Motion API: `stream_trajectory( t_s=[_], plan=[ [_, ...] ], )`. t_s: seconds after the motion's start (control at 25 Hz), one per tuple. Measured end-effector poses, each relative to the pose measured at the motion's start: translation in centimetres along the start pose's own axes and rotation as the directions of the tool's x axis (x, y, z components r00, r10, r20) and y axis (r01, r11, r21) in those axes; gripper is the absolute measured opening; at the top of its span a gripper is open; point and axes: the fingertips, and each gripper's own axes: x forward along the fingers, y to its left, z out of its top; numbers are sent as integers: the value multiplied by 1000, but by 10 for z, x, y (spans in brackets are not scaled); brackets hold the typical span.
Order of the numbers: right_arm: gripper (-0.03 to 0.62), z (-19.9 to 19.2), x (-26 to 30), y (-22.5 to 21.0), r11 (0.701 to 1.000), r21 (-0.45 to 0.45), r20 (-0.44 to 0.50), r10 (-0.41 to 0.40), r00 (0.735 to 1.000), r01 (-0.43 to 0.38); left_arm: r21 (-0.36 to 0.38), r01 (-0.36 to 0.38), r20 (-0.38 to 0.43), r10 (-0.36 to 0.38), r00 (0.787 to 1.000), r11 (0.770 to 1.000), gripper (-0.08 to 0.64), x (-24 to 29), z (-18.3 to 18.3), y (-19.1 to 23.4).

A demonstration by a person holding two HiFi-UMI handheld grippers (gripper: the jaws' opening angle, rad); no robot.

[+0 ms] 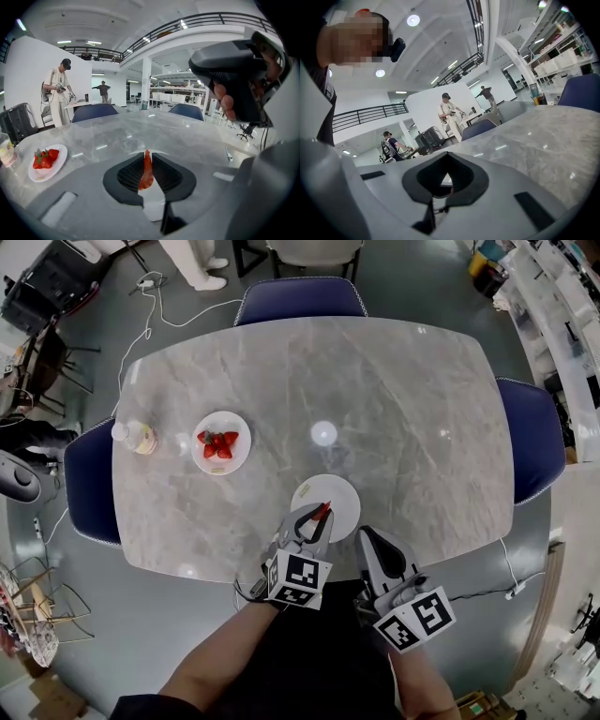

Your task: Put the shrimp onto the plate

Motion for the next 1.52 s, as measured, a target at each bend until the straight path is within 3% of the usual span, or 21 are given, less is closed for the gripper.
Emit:
stream_trajectory(
  t_s=[0.44,0.96,1.2,1.52],
  plan=[
    [1,2,5,-8,1000,4,13,-7,1000,6,130,15,-117,0,993,991,57,20,-17,-7],
    [1,9,2,-10,1000,15,-8,-14,1000,14,104,37,-109,-25,994,994,58,20,-7,-9],
    [0,29,-2,3,1000,-3,-33,-19,999,19,18,26,-35,-25,999,1000,57,-21,40,-5],
    [2,63,-5,33,998,-70,-50,-10,999,7,-58,54,187,-42,981,997,57,-99,136,-7]
  ],
)
